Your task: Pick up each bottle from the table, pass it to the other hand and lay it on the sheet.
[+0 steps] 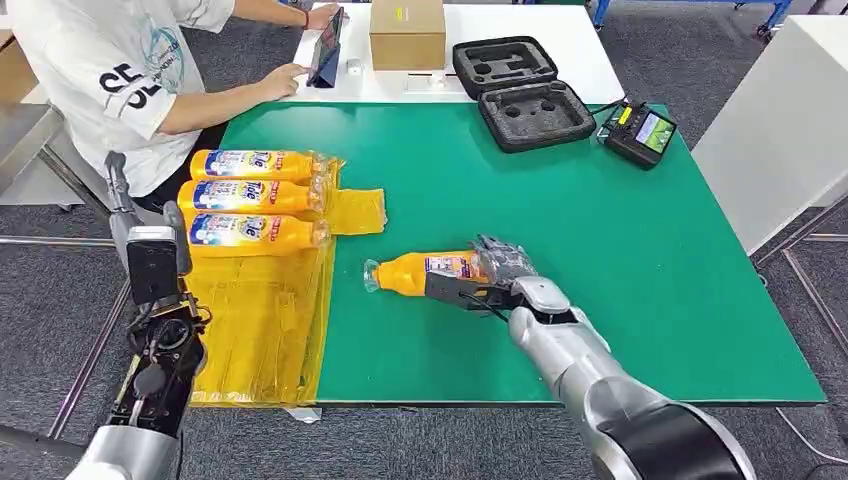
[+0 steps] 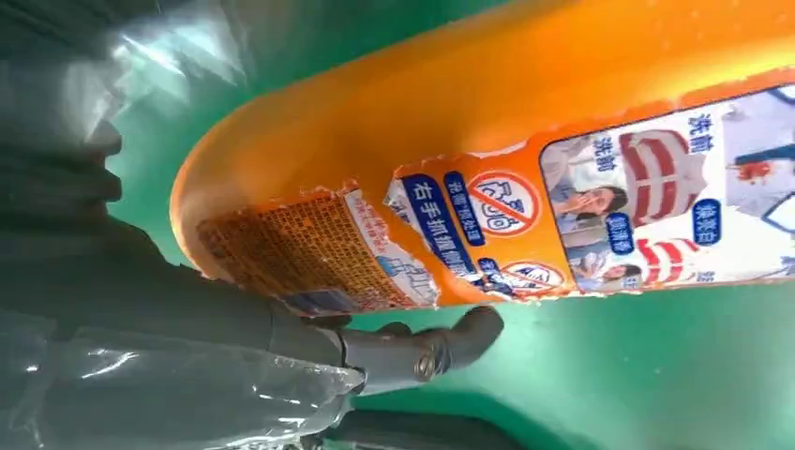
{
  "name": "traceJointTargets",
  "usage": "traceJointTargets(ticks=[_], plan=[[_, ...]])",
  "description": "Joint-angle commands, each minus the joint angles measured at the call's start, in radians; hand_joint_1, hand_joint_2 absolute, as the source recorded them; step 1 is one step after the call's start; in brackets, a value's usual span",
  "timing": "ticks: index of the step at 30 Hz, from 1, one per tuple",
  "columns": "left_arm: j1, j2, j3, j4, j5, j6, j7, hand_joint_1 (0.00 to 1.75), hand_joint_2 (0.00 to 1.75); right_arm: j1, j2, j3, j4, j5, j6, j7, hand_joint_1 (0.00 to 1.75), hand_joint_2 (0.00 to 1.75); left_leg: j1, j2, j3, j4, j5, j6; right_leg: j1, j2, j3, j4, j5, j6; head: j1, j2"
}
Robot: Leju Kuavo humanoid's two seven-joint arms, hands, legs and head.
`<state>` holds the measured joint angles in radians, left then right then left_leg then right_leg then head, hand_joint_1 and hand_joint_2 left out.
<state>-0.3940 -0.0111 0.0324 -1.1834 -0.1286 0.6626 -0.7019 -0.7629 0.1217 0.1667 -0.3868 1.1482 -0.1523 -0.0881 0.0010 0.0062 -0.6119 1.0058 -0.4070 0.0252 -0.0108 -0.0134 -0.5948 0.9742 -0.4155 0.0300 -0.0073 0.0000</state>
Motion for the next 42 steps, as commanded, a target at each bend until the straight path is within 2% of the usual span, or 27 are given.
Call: traceJointTargets(ticks=[1, 2, 3, 11, 13, 14, 15, 17, 18, 20, 22, 23, 25, 26, 28, 34, 42], plan=[[-0.059, -0.004, -0.006, 0.095, 0.02, -0.012, 0.004, 0.0, 1.75, -0.064, 0.014, -0.02, 0.114, 0.005, 0.036, 0.011, 0.0, 1.75, 0.001, -0.001, 0.002, 0.0, -0.001, -0.001, 0.001, 0.0, 0.002, 0.0, -0.001, -0.001, 0.0, 0.0], [-0.062, -0.004, -0.005, 0.099, 0.023, -0.014, 0.004, 0.0, 1.75, -0.065, 0.014, -0.018, 0.113, 0.005, 0.039, 0.007, 1.5, 1.75, 0.001, -0.001, 0.002, 0.0, -0.001, -0.002, 0.001, 0.0, 0.003, 0.0, -0.001, -0.001, 0.0, 0.0], [-0.063, -0.004, -0.002, 0.101, 0.031, -0.015, 0.004, 0.0, 1.75, -0.063, 0.015, -0.023, 0.109, -0.003, 0.037, -0.005, 1.71, 1.75, 0.001, -0.001, 0.002, 0.0, -0.001, -0.001, 0.001, 0.0, 0.002, 0.0, -0.001, -0.001, 0.0, 0.0], [-0.058, 0.006, 0.003, 0.098, 0.049, -0.03, 0.004, 0.0, 1.75, -0.06, 0.018, -0.035, 0.105, -0.03, 0.059, -0.053, 1.75, 1.75, 0.001, -0.001, 0.002, 0.0, -0.001, -0.001, 0.001, 0.0, 0.002, 0.0, -0.001, -0.001, 0.0, 0.0], [-0.061, 0.007, 0.006, 0.104, 0.056, -0.039, 0.004, 0.0, 1.75, -0.058, 0.02, -0.041, 0.099, -0.044, 0.066, -0.093, 1.75, 1.75, 0.001, -0.001, 0.001, 0.0, 0.0, -0.001, 0.0, 0.0, 0.001, 0.0, -0.001, -0.001, 0.0, 0.0], [-0.062, 0.006, 0.007, 0.107, 0.059, -0.042, 0.004, 0.0, 1.75, -0.055, 0.023, -0.054, 0.094, -0.064, 0.072, -0.123, 1.75, 1.75, 0.001, -0.001, 0.002, 0.0, -0.001, -0.002, 0.001, 0.0, 0.003, 0.0, -0.001, -0.001, 0.0, 0.0], [-0.063, 0.006, 0.007, 0.111, 0.07, -0.058, 0.004, 0.0, 1.75, -0.05, 0.028, -0.078, 0.087, -0.109, 0.103, -0.204, 1.75, 1.75, 0.001, -0.001, 0.002, 0.0, -0.001, -0.001, 0.001, 0.0, 0.002, 0.0, -0.001, -0.001, 0.0, 0.0], [-0.064, 0.005, 0.007, 0.111, 0.07, -0.061, 0.004, 0.0, 1.75, -0.045, 0.031, -0.085, 0.08, -0.124, 0.107, -0.242, 1.75, 1.75, 0.001, -0.001, 0.002, 0.0, -0.001, -0.002, 0.001, 0.001, 0.003, 0.0, -0.001, -0.002, 0.0, 0.0], [-0.062, 0.003, 0.01, 0.121, 0.086, -0.084, 0.004, 0.0, 1.75, -0.037, 0.041, -0.123, 0.061, -0.188, 0.109, -0.335, 1.75, 1.75, 0.001, -0.001, 0.001, 0.0, 0.0, -0.001, 0.001, 0.0, 0.001, 0.0, -0.001, -0.001, 0.0, 0.0], [-0.058, -0.004, 0.024, 0.139, 0.131, -0.135, 0.004, 0.0, 1.75, -0.031, 0.059, -0.175, 0.037, -0.274, 0.117, -0.425, 1.75, 1.75, 0.001, 0.0, 0.003, 0.0, -0.001, -0.002, 0.001, 0.001, 0.003, 0.0, -0.001, -0.002, 0.0, 0.0], [-0.045, -0.013, 0.045, 0.182, 0.234, -0.257, 0.011, 0.0, 1.75, -0.019, 0.093, -0.234, -0.018, -0.411, 0.116, -0.544, 1.75, 1.75, 0.0, 0.0, 0.001, 0.0, 0.0, -0.001, 0.0, 0.001, 0.001, 0.0, -0.001, -0.001, 0.0, 0.0], [-0.037, -0.015, 0.046, 0.181, 0.236, -0.258, 0.004, 0.0, 1.75, -0.019, 0.098, -0.23, -0.024, -0.414, 0.114, -0.539, 1.75, 1.75, 0.0, 0.001, 0.003, -0.001, -0.001, -0.002, 0.0, 0.002, 0.002, 0.0, -0.001, -0.001, 0.0, 0.0], [-0.014, -0.014, 0.047, 0.182, 0.361, -0.416, 0.077, 0.0, 1.75, 0.032, 0.127, -0.241, -0.151, -0.608, 0.118, -0.61, 1.75, 1.75, 0.0, 0.002, 0.001, -0.001, -0.001, -0.001, 0.0, 0.002, 0.001, 0.0, -0.001, -0.001, 0.0, 0.0], [-0.009, -0.011, 0.043, 0.182, 0.365, -0.423, 0.078, 0.0, 1.75, 0.044, 0.122, -0.207, -0.168, -0.635, 0.118, -0.608, 1.75, 1.75, 0.0, 0.001, 0.003, -0.001, -0.002, -0.002, 0.0, 0.002, 0.002, 0.0, -0.001, -0.001, 0.0, 0.0], [0.01, -0.011, 0.044, 0.182, 0.476, -0.551, 0.143, 0.0, 1.75, 0.122, 0.126, -0.138, -0.342, -0.776, 0.058, -0.61, 1.75, 1.75, 0.0, 0.001, 0.002, -0.001, -0.001, -0.001, 0.0, 0.001, 0.001, -0.001, -0.001, -0.001, 0.0, 0.0], [0.035, -0.008, 0.057, 0.177, 0.643, -0.72, 0.226, 0.0, 1.75, 0.217, 0.097, -0.046, -0.517, -0.874, -0.093, -0.61, 1.75, 1.75, 0.0, 0.0, 0.0, -0.001, -0.001, -0.001, 0.0, 0.001, 0.0, -0.001, -0.001, -0.001, 0.0, 0.0], [0.056, -0.007, 0.012, 0.134, 0.685, -0.828, 0.266, 0.0, 1.75, 0.218, 0.06, 0.022, -0.419, -0.928, -0.108, -0.608, 1.75, 1.75, 0.001, -0.001, 0.0, 0.0, -0.001, -0.001, 0.001, 0.0, 0.001, -0.001, -0.001, -0.001, 0.0, 0.0]])
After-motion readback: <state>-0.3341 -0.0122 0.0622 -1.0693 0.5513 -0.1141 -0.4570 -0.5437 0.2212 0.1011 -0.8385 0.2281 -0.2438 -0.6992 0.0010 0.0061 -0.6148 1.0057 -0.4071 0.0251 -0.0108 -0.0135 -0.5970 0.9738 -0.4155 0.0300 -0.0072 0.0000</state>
